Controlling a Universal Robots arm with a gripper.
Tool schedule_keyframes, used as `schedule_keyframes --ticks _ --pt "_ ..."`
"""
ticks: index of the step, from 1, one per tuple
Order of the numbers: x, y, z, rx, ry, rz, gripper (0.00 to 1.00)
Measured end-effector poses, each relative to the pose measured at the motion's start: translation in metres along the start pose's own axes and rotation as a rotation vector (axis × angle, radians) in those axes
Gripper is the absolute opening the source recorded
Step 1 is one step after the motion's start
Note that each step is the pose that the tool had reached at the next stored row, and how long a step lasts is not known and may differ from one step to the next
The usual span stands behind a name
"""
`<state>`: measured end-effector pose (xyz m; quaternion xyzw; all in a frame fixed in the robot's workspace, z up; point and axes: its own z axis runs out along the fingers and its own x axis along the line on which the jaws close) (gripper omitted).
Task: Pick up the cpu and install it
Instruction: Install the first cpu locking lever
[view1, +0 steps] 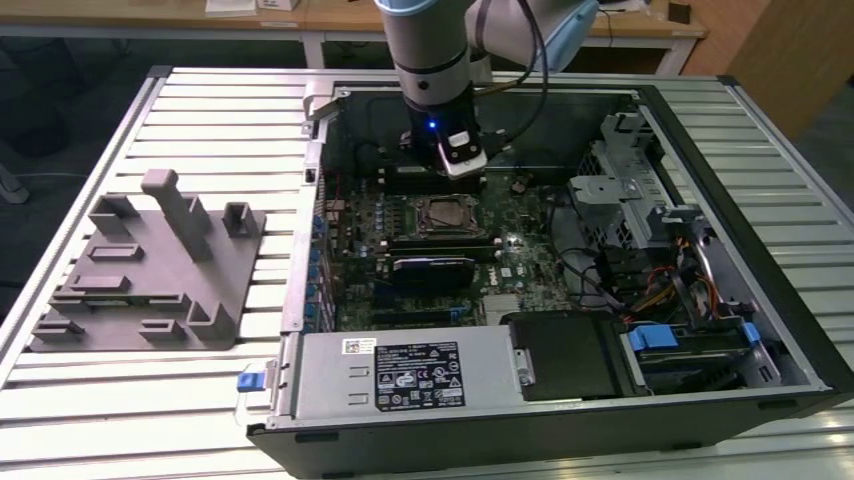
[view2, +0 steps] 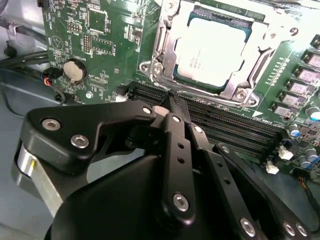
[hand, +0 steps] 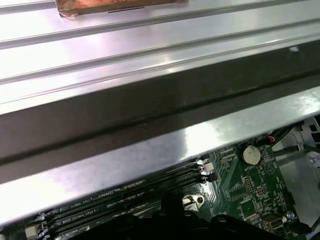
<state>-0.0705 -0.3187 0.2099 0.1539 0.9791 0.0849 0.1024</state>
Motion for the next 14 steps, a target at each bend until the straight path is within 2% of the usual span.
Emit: schedule_keyframes --ticks 4,8,9,14 --pt "-0.0075 0.0020 0.0020 0.0203 0.0258 0.002 0.11" --pt "-0.0129 0.0035 0.0035 0.0476 0.0548 0.003 0.11" --pt "-0.0130 0.0035 0.0035 0.0509 0.0563 0.002 0.11" --pt "-0.0137 0.0014 0.0032 0.0510 0.0566 0.002 0.11"
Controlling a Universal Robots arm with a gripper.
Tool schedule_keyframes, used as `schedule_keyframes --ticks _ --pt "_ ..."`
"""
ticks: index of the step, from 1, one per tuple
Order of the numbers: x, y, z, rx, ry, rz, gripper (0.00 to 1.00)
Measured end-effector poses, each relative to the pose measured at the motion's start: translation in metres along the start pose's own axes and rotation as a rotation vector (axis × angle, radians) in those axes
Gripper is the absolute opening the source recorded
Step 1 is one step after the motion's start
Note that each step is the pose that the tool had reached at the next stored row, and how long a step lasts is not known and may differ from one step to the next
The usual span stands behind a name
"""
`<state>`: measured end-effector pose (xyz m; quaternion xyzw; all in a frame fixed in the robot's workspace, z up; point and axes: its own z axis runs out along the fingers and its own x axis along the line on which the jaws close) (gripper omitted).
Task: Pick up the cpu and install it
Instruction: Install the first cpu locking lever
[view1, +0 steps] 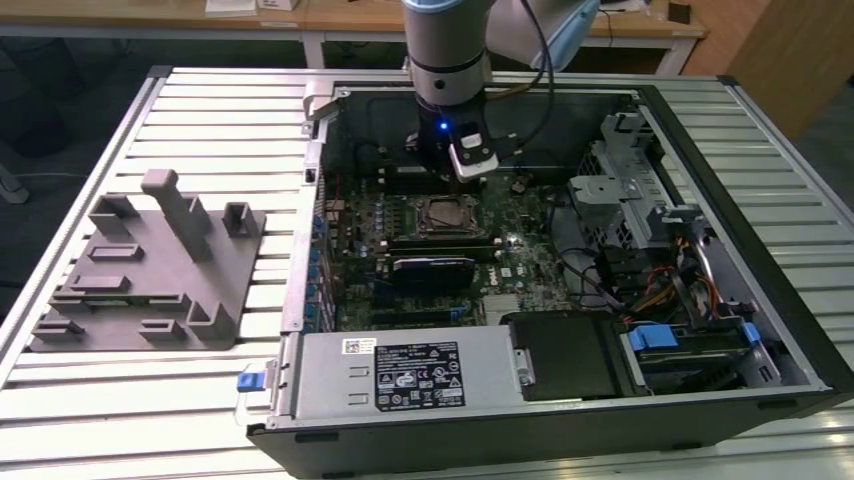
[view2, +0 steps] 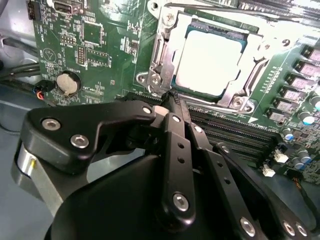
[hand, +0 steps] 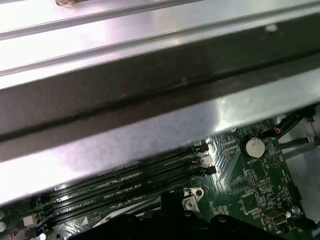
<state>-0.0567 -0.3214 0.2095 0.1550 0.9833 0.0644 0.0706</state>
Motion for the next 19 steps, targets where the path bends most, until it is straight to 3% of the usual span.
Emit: schedule_keyframes --ticks 12,13,18,19 --pt "-0.0047 -0.0148 -0.0011 0.0006 0.0036 -0.016 0.11" --pt "-0.0048 -0.0149 -0.0009 0.0064 0.0077 -0.018 0.11" --pt "-0.0057 -0.0151 0.0004 0.0422 0.0442 -0.019 0.11" --pt "-0.0059 -0.0154 0.0005 0.0475 0.0479 -0.019 0.11"
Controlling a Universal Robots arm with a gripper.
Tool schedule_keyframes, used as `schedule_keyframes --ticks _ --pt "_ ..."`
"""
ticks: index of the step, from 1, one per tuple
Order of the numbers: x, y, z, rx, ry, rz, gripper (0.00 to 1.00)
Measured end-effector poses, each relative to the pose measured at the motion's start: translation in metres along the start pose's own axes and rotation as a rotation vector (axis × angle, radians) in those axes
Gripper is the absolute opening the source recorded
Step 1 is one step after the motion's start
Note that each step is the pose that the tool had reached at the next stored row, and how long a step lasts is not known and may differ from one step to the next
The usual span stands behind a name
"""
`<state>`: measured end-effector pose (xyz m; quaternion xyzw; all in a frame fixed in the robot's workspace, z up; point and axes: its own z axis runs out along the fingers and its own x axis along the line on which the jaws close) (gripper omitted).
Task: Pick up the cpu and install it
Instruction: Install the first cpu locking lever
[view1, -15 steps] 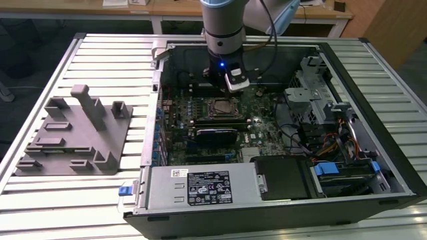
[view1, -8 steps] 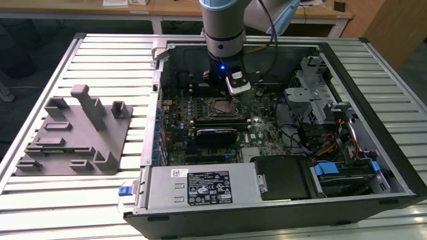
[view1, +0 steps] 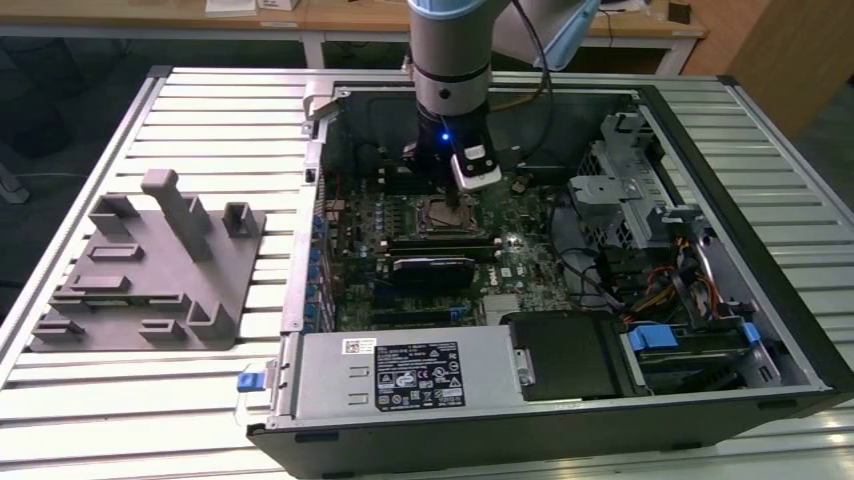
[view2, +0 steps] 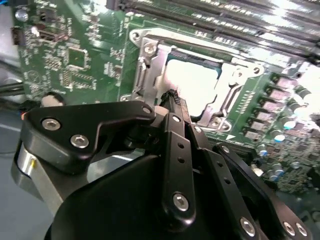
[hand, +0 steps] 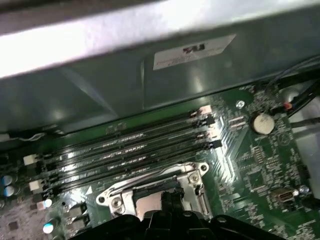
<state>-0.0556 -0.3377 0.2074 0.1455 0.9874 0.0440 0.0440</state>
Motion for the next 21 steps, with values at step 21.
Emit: schedule_keyframes --ticks 21 --pt "-0.0036 -0.0112 -0.0027 0.0271 0.0109 -0.010 0.11"
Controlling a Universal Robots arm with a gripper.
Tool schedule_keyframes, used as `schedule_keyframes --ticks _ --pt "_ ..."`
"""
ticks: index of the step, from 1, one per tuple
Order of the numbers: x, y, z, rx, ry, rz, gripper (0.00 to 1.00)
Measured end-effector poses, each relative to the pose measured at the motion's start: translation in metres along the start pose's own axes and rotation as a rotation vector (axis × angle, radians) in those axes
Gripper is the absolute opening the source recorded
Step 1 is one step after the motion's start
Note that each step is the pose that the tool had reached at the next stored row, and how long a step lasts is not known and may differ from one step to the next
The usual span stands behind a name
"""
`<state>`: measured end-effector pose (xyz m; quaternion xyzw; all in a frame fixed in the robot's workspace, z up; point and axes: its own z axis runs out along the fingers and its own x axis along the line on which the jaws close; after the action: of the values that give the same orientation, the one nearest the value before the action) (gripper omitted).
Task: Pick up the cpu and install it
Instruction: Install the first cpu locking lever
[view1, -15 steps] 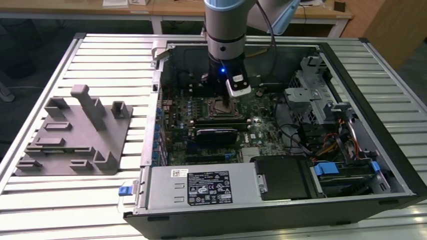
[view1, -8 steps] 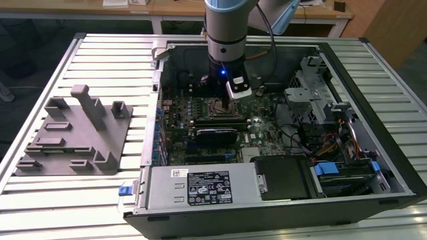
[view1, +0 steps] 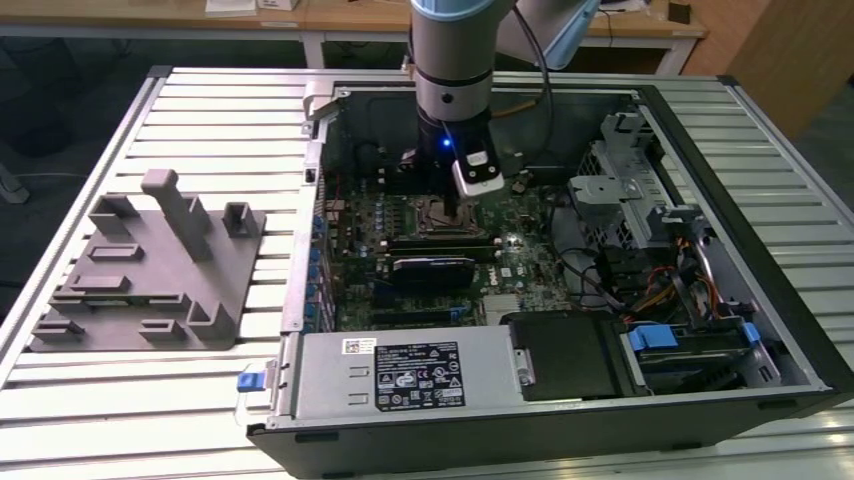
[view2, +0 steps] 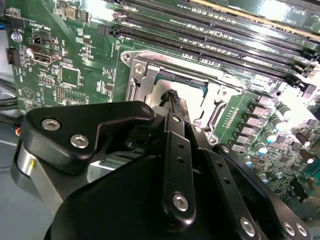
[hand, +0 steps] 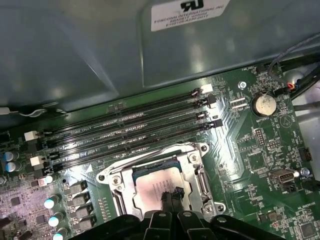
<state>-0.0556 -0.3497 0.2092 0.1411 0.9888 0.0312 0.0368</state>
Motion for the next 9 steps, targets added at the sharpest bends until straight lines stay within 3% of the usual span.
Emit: schedule_keyframes --ticks 9 --pt "-0.0011 0.0013 -0.0178 0.0001 0.0000 0.000 0.11"
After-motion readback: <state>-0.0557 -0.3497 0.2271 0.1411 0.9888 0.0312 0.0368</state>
